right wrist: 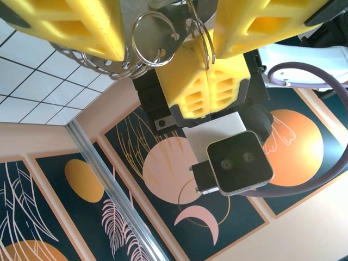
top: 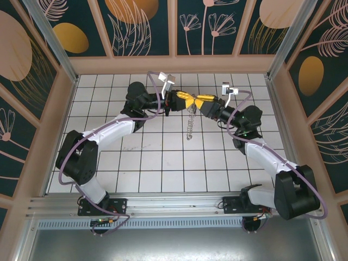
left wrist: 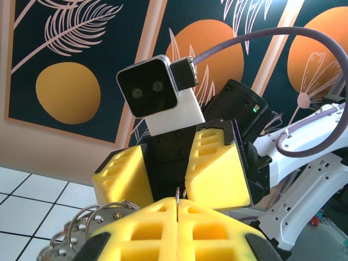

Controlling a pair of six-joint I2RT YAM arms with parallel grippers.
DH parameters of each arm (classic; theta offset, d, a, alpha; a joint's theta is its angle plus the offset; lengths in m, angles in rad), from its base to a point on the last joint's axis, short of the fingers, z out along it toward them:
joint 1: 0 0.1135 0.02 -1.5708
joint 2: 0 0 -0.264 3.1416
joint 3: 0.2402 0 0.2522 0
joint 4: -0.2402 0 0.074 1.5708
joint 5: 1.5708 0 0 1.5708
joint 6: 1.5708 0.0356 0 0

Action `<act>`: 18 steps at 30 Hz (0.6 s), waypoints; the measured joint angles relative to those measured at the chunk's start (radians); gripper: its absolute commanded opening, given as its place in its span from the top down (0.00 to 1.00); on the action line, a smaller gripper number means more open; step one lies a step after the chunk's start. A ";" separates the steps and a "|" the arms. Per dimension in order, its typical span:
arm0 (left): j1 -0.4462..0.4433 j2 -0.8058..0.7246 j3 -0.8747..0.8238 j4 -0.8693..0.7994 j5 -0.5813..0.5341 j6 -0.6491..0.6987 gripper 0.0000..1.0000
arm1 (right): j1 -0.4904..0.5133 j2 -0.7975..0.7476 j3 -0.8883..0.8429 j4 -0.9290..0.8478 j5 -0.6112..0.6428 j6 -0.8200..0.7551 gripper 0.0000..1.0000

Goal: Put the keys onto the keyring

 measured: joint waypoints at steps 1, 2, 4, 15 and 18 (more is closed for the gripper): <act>0.001 0.002 0.000 0.006 0.000 -0.007 1.00 | 0.002 0.000 0.000 0.004 0.000 -0.001 0.59; 0.002 0.003 -0.001 0.013 -0.002 -0.013 1.00 | 0.003 0.000 0.000 0.009 0.001 0.000 0.60; 0.004 0.004 -0.004 0.027 -0.003 -0.023 1.00 | 0.005 0.000 0.000 0.014 0.004 -0.001 0.64; 0.006 0.010 -0.011 0.054 -0.011 -0.057 1.00 | 0.015 0.018 0.000 0.040 0.008 0.001 0.71; 0.006 0.012 -0.011 0.061 -0.011 -0.068 1.00 | 0.020 0.023 0.000 0.048 0.008 0.002 0.80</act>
